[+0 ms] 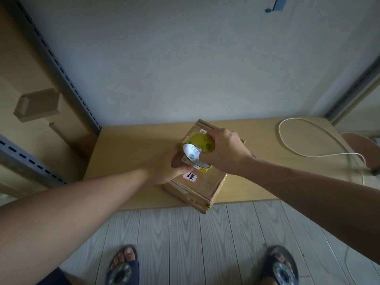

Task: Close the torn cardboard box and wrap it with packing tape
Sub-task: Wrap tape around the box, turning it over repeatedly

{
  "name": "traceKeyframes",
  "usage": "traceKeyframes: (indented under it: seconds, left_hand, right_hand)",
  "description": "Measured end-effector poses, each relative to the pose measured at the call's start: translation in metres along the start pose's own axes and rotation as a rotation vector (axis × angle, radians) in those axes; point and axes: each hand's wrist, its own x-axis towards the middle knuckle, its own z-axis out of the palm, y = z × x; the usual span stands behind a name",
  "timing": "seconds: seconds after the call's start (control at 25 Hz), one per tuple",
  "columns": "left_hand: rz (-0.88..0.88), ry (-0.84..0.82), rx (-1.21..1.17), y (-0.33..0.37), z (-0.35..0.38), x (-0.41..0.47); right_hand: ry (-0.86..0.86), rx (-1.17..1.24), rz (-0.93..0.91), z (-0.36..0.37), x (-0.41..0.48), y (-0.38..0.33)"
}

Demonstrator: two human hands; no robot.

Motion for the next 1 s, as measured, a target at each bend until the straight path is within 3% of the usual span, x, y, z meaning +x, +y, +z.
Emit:
traceKeyframes:
  seconds: [0.6,1.0]
  left_hand:
    - [-0.056,-0.079,0.103,0.001,0.0,0.004]
    - [0.022,-0.107,0.102,-0.011,0.001,0.01]
  right_hand:
    - [-0.134,-0.245,0.168,-0.051,-0.078,0.049]
    - [-0.196,-0.197,0.142,-0.037,-0.102,0.072]
